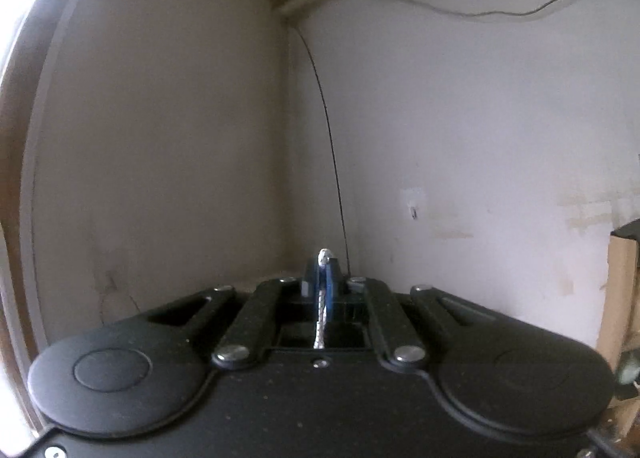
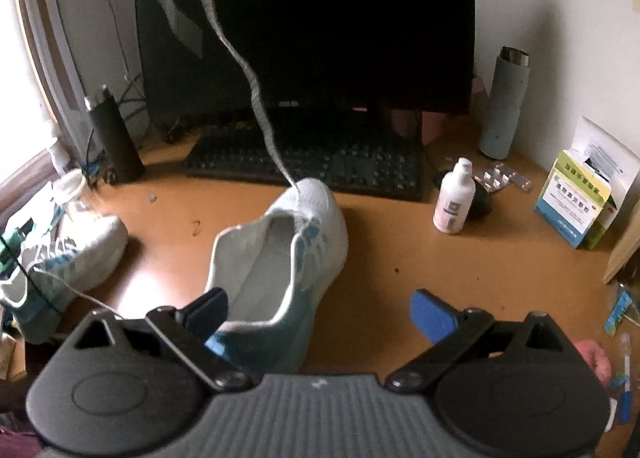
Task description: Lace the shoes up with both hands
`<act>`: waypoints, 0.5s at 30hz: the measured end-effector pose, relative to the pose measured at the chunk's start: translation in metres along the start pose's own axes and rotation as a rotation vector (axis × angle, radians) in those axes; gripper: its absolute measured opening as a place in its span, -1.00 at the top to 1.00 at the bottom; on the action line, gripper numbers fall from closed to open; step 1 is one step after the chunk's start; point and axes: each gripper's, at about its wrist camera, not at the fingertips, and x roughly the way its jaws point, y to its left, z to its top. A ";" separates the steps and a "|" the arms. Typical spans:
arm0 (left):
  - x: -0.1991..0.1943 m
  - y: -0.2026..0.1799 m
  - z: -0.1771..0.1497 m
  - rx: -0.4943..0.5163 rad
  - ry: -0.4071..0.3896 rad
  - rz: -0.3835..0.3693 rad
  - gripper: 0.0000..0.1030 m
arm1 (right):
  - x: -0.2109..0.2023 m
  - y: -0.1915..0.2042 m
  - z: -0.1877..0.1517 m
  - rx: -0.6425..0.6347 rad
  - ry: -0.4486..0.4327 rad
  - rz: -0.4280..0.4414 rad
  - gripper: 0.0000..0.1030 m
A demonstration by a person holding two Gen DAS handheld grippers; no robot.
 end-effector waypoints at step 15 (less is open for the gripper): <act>0.037 -0.027 -0.252 -0.274 0.713 -0.076 1.00 | -0.007 0.010 -0.008 -0.088 -0.028 0.125 -0.75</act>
